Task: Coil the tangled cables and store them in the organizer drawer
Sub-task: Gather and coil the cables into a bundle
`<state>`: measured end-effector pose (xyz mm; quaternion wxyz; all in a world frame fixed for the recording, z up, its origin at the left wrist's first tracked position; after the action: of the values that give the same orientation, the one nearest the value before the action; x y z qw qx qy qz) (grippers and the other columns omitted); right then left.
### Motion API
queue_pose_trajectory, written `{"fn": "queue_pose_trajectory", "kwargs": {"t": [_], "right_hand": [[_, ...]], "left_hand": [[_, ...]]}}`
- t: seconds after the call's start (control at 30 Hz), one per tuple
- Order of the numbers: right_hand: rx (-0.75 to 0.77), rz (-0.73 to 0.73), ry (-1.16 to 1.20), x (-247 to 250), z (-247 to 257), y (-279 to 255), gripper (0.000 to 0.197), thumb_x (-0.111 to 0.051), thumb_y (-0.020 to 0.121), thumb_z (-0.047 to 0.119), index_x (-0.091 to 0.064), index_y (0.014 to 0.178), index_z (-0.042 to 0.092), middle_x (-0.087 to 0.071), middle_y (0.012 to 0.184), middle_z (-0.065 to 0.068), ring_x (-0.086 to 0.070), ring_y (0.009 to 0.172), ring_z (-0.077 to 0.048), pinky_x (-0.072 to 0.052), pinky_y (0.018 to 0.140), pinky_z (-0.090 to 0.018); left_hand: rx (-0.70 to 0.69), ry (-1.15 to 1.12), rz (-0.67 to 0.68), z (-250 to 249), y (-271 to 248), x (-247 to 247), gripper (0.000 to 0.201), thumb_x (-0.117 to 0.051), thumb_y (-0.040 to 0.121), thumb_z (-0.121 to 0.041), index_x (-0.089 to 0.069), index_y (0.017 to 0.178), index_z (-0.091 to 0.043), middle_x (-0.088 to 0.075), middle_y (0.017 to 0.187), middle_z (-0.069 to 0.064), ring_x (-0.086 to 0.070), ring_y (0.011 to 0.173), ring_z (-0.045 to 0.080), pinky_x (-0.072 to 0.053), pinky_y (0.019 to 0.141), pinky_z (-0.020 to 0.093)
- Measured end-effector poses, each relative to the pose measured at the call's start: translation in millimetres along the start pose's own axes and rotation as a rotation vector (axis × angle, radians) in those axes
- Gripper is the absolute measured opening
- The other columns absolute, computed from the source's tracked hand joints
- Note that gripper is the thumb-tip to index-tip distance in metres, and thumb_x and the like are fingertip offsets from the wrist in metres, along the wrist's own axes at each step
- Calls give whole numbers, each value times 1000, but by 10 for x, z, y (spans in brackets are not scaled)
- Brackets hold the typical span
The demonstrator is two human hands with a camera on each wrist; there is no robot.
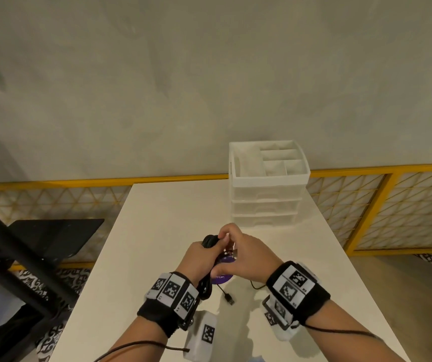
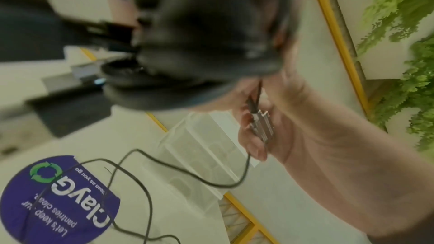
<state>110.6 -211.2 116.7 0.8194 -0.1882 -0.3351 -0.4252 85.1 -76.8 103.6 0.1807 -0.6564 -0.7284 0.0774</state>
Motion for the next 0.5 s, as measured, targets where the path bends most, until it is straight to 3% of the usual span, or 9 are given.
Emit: {"fn": "queue_pose_trajectory", "kwargs": {"t": [0.1, 0.2, 0.27, 0.4, 0.5], "right_hand": [[9, -3, 126, 94, -135, 31, 38, -69, 78, 35, -52, 111, 29, -58, 82, 10, -59, 71, -3, -50, 71, -26], [21, -19, 162, 119, -176, 28, 16, -63, 84, 21, -68, 98, 15, -61, 77, 15, -56, 68, 7, -44, 69, -17], [12, -72, 192, 106, -169, 22, 12, -65, 82, 21, -72, 91, 17, -66, 77, 12, -56, 67, 5, -45, 68, -17], [-78, -206, 202, 134, -236, 41, 10, -72, 73, 25, -67, 73, 33, -69, 80, 8, -62, 77, -9, -52, 78, -31], [-44, -138, 188, 142, -245, 31, 18, -74, 73, 23, -66, 76, 39, -64, 85, 8, -59, 82, -12, -50, 80, -30]], "left_hand": [[17, -27, 6, 0, 11, 95, 48, -65, 81, -47, -53, 54, -10, -51, 38, -1, -46, 33, 12, -37, 39, 19], [11, -34, 36, -11, 10, 114, 52, -64, 81, -48, -47, 48, -12, -45, 33, -2, -40, 29, 11, -35, 36, 18], [6, -43, 65, -8, 17, 106, 48, -68, 78, -46, -48, 50, -13, -45, 37, -2, -39, 31, 11, -34, 37, 19], [12, -12, 166, 22, 10, 119, 44, -75, 73, -41, -49, 49, -15, -43, 38, -2, -37, 34, 12, -33, 41, 21], [-1, 7, 201, 30, -6, 118, 42, -75, 74, -39, -49, 50, -15, -42, 38, -3, -37, 35, 11, -33, 42, 21]]}}
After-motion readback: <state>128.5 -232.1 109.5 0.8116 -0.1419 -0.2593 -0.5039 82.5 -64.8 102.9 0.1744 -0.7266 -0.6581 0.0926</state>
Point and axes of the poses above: each hand's wrist, its own y-axis towards the middle knuckle, its own x-axis out of the back of the hand, z = x × y, the point moved 1 cm from there along y, towards the middle knuckle
